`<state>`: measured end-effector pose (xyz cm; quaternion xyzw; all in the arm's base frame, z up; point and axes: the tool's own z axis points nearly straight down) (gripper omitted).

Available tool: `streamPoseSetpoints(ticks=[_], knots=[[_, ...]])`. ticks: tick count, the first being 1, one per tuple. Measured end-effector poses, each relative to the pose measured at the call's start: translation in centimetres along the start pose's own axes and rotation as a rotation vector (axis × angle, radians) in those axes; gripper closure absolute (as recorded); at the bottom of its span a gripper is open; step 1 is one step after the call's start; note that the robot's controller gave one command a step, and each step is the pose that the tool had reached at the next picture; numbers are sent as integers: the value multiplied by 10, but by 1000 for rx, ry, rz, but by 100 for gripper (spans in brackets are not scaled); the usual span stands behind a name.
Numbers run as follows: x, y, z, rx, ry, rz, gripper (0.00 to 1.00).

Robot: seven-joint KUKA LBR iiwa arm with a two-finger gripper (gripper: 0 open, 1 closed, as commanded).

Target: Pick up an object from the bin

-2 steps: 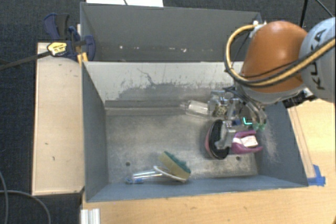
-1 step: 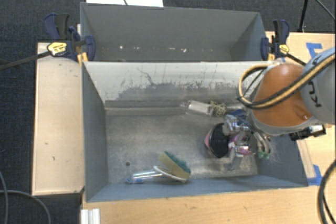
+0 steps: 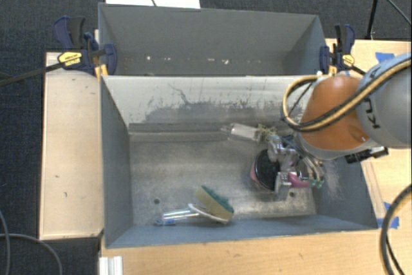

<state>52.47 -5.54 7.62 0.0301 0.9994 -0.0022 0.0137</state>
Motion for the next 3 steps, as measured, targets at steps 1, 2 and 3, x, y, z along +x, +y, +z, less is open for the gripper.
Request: streamPoseSetpoints(ticks=[1, 2, 3], knots=[[2, 0, 0, 0, 7, 0, 100], [-17, -18, -118, -9, 17, -586, 100], [-29, -58, -199, -13, 16, -1098, 100]])
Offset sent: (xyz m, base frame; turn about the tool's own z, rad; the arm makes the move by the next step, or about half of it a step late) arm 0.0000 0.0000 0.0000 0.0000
